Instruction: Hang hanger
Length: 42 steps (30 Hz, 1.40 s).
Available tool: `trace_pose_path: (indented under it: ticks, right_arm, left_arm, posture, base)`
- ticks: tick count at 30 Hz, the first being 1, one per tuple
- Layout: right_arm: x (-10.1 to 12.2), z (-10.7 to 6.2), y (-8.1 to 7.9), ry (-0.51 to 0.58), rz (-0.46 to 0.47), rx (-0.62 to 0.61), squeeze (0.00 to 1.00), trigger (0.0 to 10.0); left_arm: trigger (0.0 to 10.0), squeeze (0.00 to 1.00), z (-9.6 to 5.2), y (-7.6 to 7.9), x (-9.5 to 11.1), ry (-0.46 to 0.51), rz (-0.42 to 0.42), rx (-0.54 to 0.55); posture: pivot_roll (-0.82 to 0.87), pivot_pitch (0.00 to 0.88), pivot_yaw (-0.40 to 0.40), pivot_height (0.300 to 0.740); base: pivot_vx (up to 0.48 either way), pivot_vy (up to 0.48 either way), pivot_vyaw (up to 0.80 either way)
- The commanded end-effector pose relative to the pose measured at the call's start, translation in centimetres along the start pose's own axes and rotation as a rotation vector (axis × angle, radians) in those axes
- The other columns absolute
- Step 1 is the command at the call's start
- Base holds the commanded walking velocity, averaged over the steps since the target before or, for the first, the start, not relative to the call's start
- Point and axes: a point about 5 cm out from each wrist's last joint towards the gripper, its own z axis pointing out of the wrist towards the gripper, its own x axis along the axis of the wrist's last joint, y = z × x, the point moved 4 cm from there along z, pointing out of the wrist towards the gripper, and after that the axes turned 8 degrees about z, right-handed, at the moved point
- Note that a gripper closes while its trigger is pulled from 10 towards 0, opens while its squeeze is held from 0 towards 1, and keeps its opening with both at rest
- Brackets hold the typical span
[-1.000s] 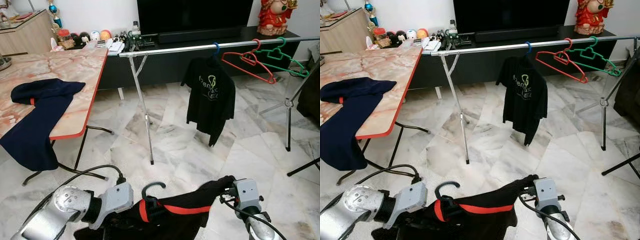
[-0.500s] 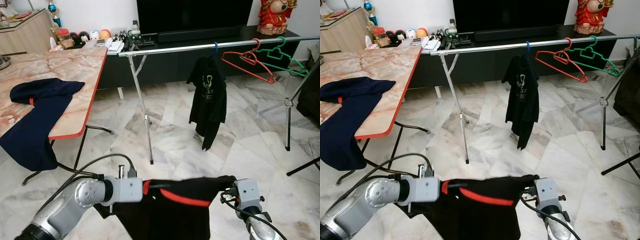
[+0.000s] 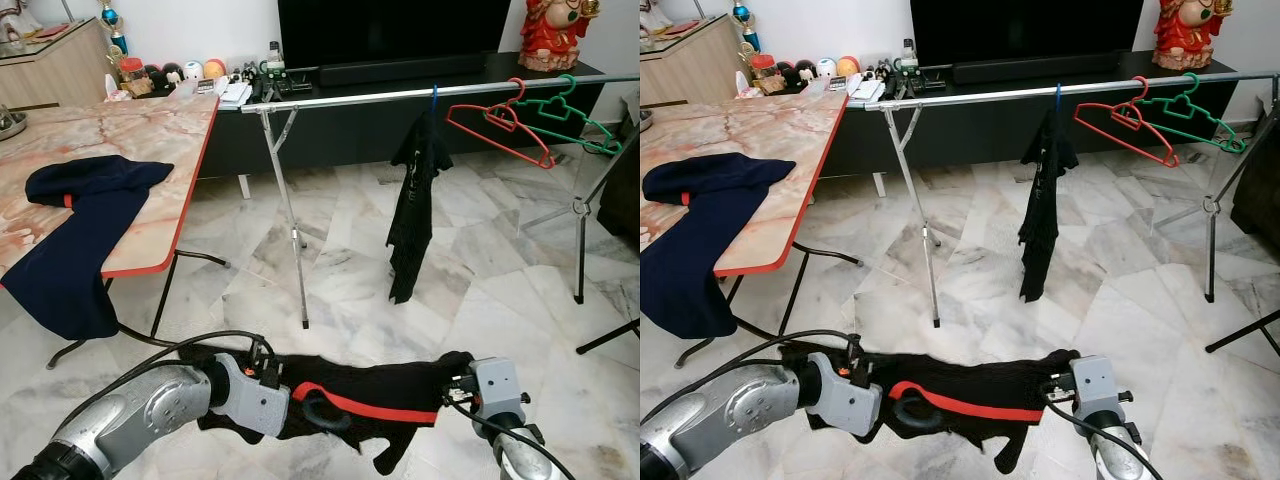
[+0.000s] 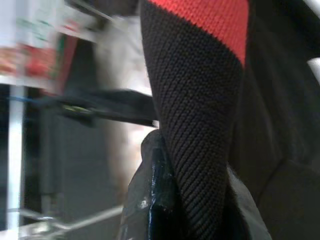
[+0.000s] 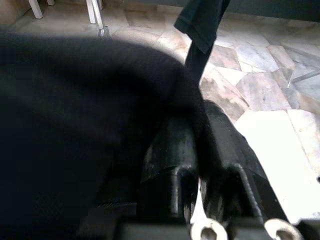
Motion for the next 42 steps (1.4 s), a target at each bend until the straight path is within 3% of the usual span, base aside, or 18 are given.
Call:
trace_pose_path:
  ticks: [1, 5, 7, 8, 11, 12, 16, 17, 18, 20, 21, 23, 26, 32, 37, 40, 42]
  right_arm:
    - [-0.8, -0.4, 0.5, -0.034, 0.015, -0.021, 0.0, 0.0]
    - [-1.3, -0.5, 0.0, -0.055, 0.017, -0.001, 0.0, 0.0]
    - [-1.5, -0.5, -0.2, -0.061, 0.019, 0.004, 0.0, 0.0]
    - [-1.5, -0.6, -0.3, -0.063, 0.018, 0.01, 0.0, 0.0]
    - [-1.5, -0.5, -0.4, -0.065, 0.013, 0.018, 0.0, 0.0]
    - [-1.5, -0.5, -0.4, -0.067, 0.005, 0.02, 0.0, 10.0]
    - [-1.4, -0.5, -0.5, -0.065, 0.012, 0.034, 0.0, 10.0]
    - [-1.3, -0.5, -0.6, -0.06, 0.02, 0.045, 0.05, 10.0]
    - [-1.2, -0.4, -0.8, -0.056, 0.023, 0.056, 1.0, 10.0]
    - [-1.3, -0.4, -1.4, -0.062, 0.032, 0.109, 1.0, 10.0]
    - [-1.3, -0.4, -1.4, -0.062, 0.032, 0.109, 1.0, 10.0]
    - [-1.7, -0.6, -2.1, -0.084, 0.028, 0.155, 1.0, 10.0]
    - [-2.1, -0.8, -2.7, -0.106, 0.019, 0.198, 1.0, 10.0]
    - [-3.5, -1.8, -4.0, -0.17, -0.044, 0.322, 1.0, 10.0]
    - [-3.6, -2.2, -4.5, -0.157, -0.026, 0.345, 1.0, 10.0]
    - [-3.3, -2.5, -5.2, -0.121, -0.039, 0.378, 1.0, 10.0]
    - [-2.2, -2.4, -4.9, -0.04, -0.095, 0.335, 1.0, 10.0]
  left_arm:
    - [10.0, 0.0, -0.8, -0.8, -0.3, 0.01, 0.011, 0.075]
    - [10.0, 0.0, -1.0, -0.6, -0.3, 0.026, -0.042, 0.11]
    - [10.0, 0.0, -0.7, 0.4, -0.2, 0.033, -0.075, 0.078]
    - [10.0, 0.0, -0.5, 2.2, -0.2, 0.019, -0.108, -0.027]
    - [10.0, 0.0, -0.4, 3.9, -0.6, -0.019, -0.143, -0.121]
    - [10.0, 0.0, -0.6, 4.9, -1.3, -0.064, -0.148, -0.181]
    - [10.0, 0.0, -1.0, 6.9, -2.3, -0.152, -0.195, -0.279]
    - [10.0, 0.0, -0.9, 7.1, -2.7, -0.184, -0.221, -0.277]
    - [10.0, 0.0, -0.9, 7.1, -3.0, -0.214, -0.247, -0.27]
    - [10.0, 0.0, -0.3, 6.5, -3.6, -0.283, -0.425, -0.17]
    - [10.0, 0.0, -0.3, 6.5, -3.6, -0.283, -0.425, -0.17]
    - [10.0, 0.0, 0.7, 4.9, -3.0, -0.25, -0.601, -0.048]
    - [10.0, 0.0, 1.4, 3.4, -2.1, -0.191, -0.732, 0.021]
    - [10.0, 0.0, 1.7, 2.6, -2.8, -0.235, -0.808, 0.043]
    - [10.0, 0.0, 2.0, 2.0, -3.3, -0.265, -0.897, 0.072]
    - [10.0, 0.0, 2.5, 1.8, -2.8, -0.251, -0.931, 0.068]
    - [10.0, 0.0, 2.8, 1.7, -2.4, -0.243, -0.944, 0.062]
  posture:
    - [0.0, 0.066, 0.056, 0.74]
    - [0.01, 0.064, 0.055, 0.74]
    - [0.01, 0.064, 0.054, 0.74]
    - [0.0, 0.065, 0.054, 0.74]
    - [0.0, 0.062, 0.054, 0.74]
    - [0.0, 0.062, 0.054, 0.74]
    - [-0.01, 0.055, 0.057, 0.74]
    - [-0.01, 0.054, 0.057, 0.74]
    - [-0.01, 0.051, 0.057, 0.74]
    - [-0.01, 0.048, 0.056, 0.74]
    - [-0.01, 0.048, 0.056, 0.74]
    - [-0.01, 0.047, 0.053, 0.74]
    - [-0.01, 0.052, 0.05, 0.74]
    - [-0.01, 0.058, 0.054, 0.74]
    - [-0.01, 0.065, 0.056, 0.74]
    - [-0.01, 0.066, 0.056, 0.74]
    - [-0.01, 0.066, 0.054, 0.74]
  base:
    - [0.0, 0.0, 0.0]
    - [0.0, 0.0, 0.0]
    - [0.0, 0.0, 0.0]
    - [0.0, 0.0, 0.0]
    - [0.0, 0.0, 0.0]
    - [0.0, 0.0, 0.0]
    - [0.0, 0.0, 0.0]
    - [0.0, 0.0, 0.0]
    - [0.0, 0.0, 0.0]
    - [0.0, 0.0, 0.0]
    - [0.0, 0.0, 0.0]
    - [0.0, 0.0, 0.0]
    - [0.0, 0.0, 0.0]
    - [0.0, 0.0, 0.0]
    - [0.0, 0.0, 0.0]
    - [0.0, 0.0, 0.0]
    - [0.0, 0.0, 0.0]
